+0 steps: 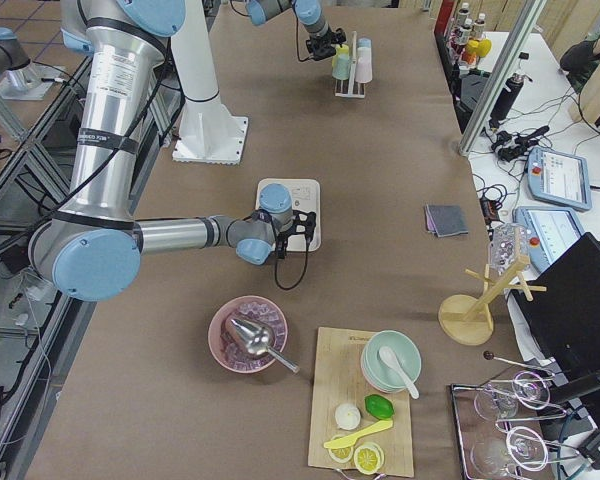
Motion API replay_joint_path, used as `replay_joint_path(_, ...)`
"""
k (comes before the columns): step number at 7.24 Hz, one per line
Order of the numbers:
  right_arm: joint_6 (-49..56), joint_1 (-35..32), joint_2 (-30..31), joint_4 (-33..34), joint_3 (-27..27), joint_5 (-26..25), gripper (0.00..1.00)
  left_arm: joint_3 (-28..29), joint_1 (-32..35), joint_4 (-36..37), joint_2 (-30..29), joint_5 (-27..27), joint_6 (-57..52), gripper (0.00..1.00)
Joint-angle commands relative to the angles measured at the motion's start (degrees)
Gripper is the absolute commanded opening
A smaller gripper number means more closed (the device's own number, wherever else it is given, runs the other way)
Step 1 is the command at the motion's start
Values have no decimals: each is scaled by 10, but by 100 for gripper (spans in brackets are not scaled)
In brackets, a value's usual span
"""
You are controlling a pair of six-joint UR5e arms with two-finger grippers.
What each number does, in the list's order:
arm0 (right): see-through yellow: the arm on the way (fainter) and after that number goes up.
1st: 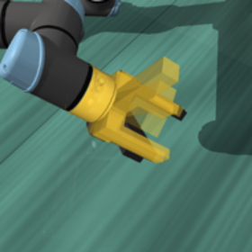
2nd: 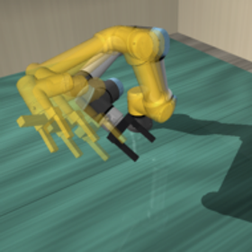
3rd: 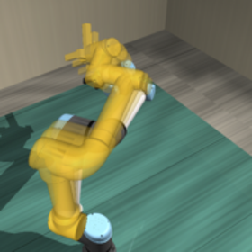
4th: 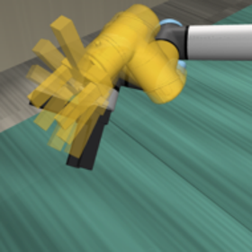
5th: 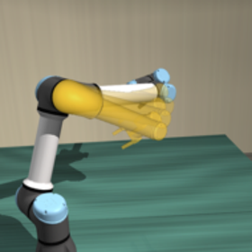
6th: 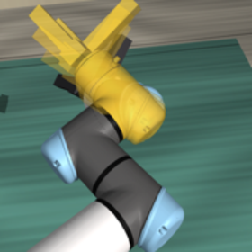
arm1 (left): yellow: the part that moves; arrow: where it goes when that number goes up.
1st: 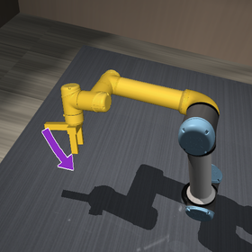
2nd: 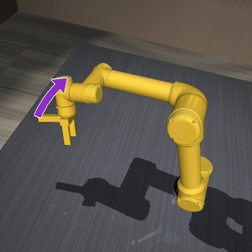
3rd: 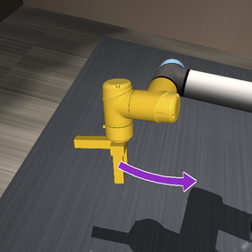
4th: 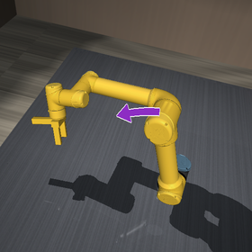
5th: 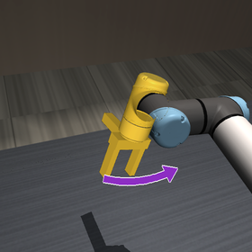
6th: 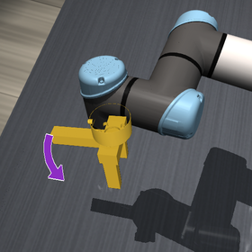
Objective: Pick up and place green cup on tray
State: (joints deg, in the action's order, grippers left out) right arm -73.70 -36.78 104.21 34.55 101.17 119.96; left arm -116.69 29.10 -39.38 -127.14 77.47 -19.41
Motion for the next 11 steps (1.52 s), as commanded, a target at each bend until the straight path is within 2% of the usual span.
replay_joint_path(1,2,5,41,27,39,40,99,43,-22,17,-16,-22,-89,98)
replay_joint_path(2,4,5,51,27,44,41,99,79,-25,14,-24,-52,-91,98)
replay_joint_path(4,37,-7,47,29,26,36,99,99,-53,19,-29,-76,-93,98)
replay_joint_path(6,100,-56,29,59,18,45,98,134,-73,24,-34,-129,-100,98)
replay_joint_path(7,102,-65,23,62,17,45,95,156,-76,37,-36,-181,-96,98)
replay_joint_path(9,102,-63,-2,62,5,39,91,207,-78,41,-47,-209,-93,98)
replay_joint_path(10,102,-61,-12,63,-1,37,85,226,-87,42,-47,-233,-94,97)
replay_joint_path(11,102,-56,-13,63,-2,35,77,243,-88,43,-46,-234,-94,97)
